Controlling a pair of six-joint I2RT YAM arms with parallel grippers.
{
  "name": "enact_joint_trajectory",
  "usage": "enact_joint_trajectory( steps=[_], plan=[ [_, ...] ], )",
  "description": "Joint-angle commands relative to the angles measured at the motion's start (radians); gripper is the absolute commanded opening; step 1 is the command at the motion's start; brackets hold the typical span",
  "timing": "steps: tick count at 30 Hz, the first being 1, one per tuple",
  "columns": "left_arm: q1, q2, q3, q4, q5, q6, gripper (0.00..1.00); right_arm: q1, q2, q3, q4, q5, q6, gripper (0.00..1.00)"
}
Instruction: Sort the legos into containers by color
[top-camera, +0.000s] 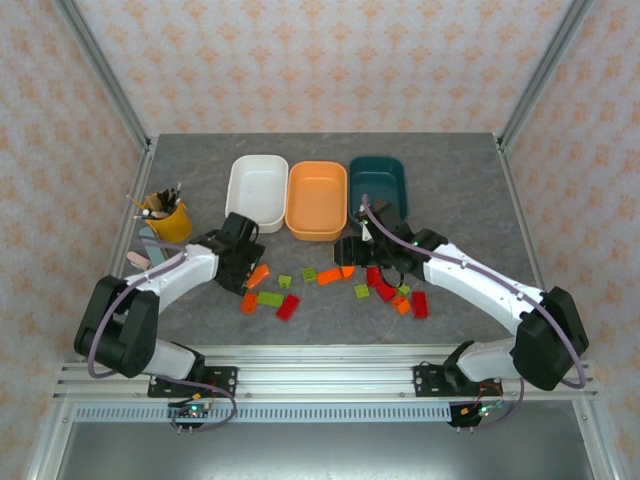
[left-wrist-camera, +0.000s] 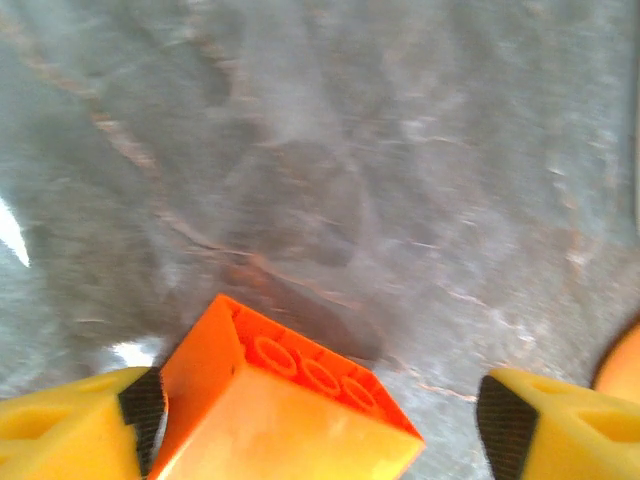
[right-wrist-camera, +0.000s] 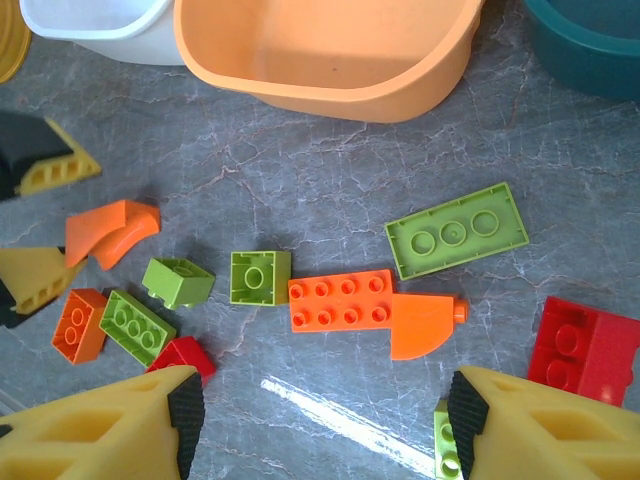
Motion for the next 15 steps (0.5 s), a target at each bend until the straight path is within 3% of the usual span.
enact_joint_trajectory(
  steps=[1, 6, 10, 13, 15],
  plan=[
    [-0.021, 0.043, 0.148, -0.180, -0.052, 0.150, 0.93, 0.005, 0.007, 0.033, 0.004, 0.001, 0.009, 0.67],
    [-0.036, 0.110, 0.274, -0.426, -0.083, 0.431, 1.00, 0.005, 0.006, 0.036, -0.013, 0.003, 0.007, 0.67],
    [-0.041, 0.089, 0.254, -0.391, -0.060, 0.625, 1.00, 0.005, 0.008, 0.036, -0.016, 0.003, 0.007, 0.67],
    [-0.041, 0.127, 0.262, -0.409, -0.037, 0.660, 1.00, 0.006, 0.012, 0.044, -0.021, -0.002, -0.001, 0.68],
    [-0.041, 0.127, 0.230, -0.333, 0.005, 0.629, 1.00, 0.007, 0.015, 0.051, -0.021, -0.005, -0.006, 0.68]
  ],
)
